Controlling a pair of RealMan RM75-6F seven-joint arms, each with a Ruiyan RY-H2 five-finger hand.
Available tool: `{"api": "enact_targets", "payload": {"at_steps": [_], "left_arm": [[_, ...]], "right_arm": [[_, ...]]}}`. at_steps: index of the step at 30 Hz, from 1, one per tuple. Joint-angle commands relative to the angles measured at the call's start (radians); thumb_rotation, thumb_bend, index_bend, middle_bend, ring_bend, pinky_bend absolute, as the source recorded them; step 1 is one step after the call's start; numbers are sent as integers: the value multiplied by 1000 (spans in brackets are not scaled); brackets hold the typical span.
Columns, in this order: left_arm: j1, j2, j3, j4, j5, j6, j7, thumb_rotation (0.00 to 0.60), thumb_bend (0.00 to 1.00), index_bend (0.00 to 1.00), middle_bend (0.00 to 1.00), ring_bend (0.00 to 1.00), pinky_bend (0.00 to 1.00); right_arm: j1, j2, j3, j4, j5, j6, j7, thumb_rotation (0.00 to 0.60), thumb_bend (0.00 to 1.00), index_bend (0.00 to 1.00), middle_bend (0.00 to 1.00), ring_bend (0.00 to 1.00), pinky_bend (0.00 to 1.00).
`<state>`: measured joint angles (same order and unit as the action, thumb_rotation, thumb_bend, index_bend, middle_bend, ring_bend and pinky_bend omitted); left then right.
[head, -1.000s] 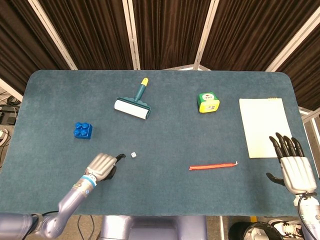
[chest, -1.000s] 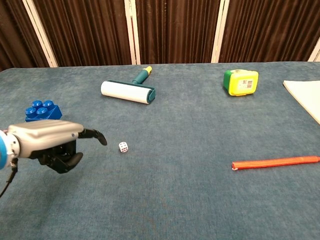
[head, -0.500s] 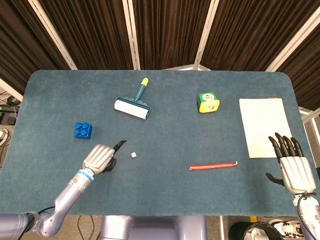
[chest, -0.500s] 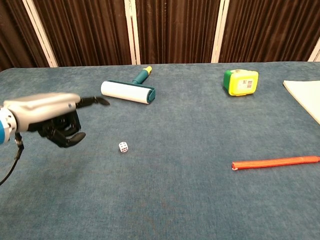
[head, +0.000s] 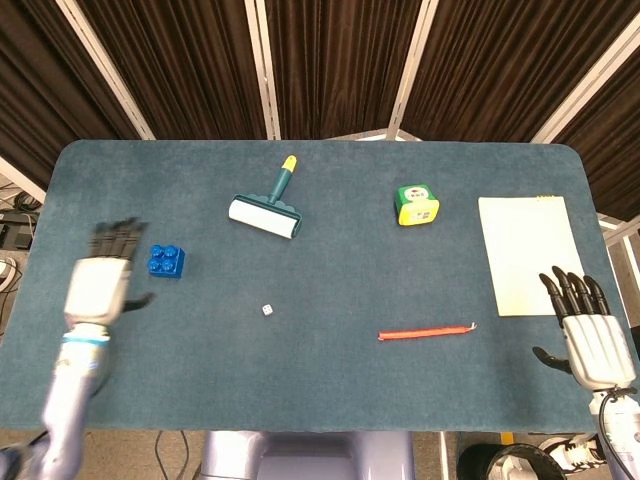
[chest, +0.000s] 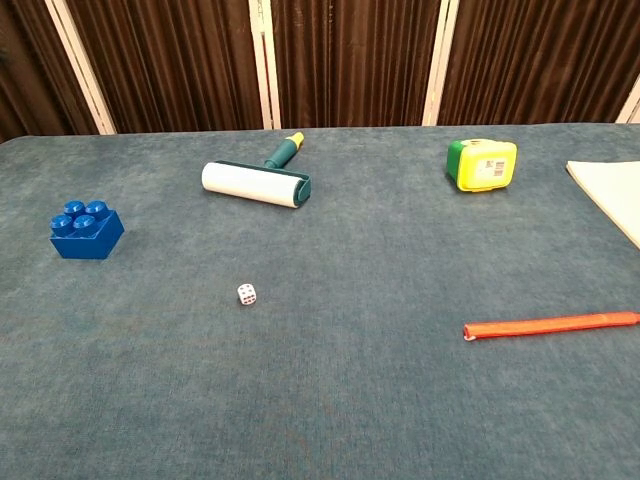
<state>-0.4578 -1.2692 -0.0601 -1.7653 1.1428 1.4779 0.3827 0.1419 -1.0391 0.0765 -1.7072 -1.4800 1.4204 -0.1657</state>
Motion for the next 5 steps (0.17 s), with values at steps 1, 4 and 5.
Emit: {"api": "enact_targets", "payload": {"at_steps": [1,4,5], "left_arm": [[93,100,42,-65,7,55,-58,600,0,0,0,0,0],[128,138,59,-76,31,66,-97,600,0,0,0,0,0],[135,147,61,-77,38,68,-109,600,0,0,0,0,0]], "right_arm": [[2,-1,0,1,-1,-3,2,600,0,0,0,0,0],[5,-1,1,0,-6,-3,5,600,0,0,0,0,0],[5,0,1,-2,-9,-2,6,600,0,0,0,0,0]]}}
